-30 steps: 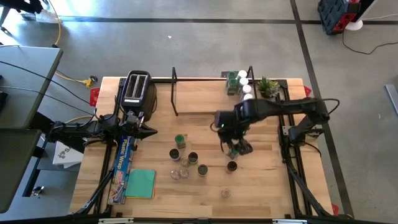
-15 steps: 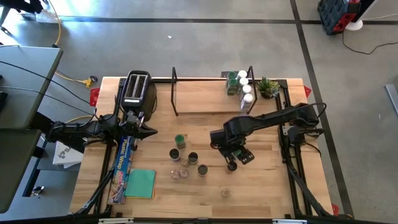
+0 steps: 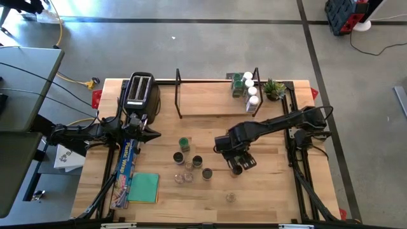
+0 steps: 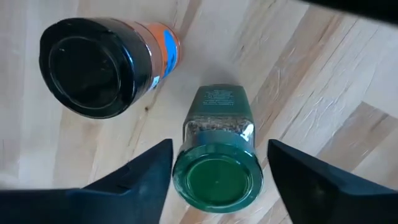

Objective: Shelf spices
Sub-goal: Put the green seasoning bottle on the shelf and align it with the other green seasoning bottles

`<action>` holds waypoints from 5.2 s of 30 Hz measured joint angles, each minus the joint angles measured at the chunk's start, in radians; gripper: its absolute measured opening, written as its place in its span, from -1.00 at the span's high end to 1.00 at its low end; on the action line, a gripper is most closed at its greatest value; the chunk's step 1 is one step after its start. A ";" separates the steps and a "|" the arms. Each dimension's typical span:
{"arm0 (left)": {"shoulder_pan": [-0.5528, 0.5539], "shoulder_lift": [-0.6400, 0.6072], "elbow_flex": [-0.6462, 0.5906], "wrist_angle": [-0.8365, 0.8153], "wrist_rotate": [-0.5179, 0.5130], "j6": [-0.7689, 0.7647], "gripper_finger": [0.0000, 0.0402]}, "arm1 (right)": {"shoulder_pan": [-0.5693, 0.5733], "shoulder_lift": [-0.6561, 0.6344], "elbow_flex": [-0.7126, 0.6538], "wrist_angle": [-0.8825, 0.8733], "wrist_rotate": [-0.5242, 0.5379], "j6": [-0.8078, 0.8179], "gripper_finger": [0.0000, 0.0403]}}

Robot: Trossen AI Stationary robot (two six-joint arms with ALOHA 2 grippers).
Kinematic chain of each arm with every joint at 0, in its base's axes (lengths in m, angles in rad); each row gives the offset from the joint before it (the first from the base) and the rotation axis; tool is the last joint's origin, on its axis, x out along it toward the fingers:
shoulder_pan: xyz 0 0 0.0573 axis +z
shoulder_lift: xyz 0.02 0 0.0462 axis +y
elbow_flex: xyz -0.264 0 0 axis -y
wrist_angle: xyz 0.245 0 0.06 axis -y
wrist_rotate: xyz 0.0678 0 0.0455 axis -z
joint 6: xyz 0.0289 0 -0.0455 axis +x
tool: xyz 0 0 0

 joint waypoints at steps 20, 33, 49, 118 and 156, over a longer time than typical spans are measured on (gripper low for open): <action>0.000 0.000 0.000 0.000 0.000 0.000 1.00 | -0.108 -0.019 0.158 -0.097 0.014 0.109 0.53; 0.000 0.000 0.000 0.000 0.000 0.000 1.00 | -0.148 -0.018 0.174 -0.109 -0.109 -0.146 0.09; 0.000 0.000 0.000 0.000 0.000 0.000 1.00 | -0.084 -0.017 0.051 -0.024 0.067 -0.309 -0.38; 0.000 0.000 0.000 0.000 0.000 0.000 1.00 | -0.722 -0.018 0.236 -0.134 0.129 0.232 0.05; 0.000 0.000 0.000 0.000 0.000 0.000 1.00 | -0.735 -0.018 0.213 0.024 0.234 0.345 -0.17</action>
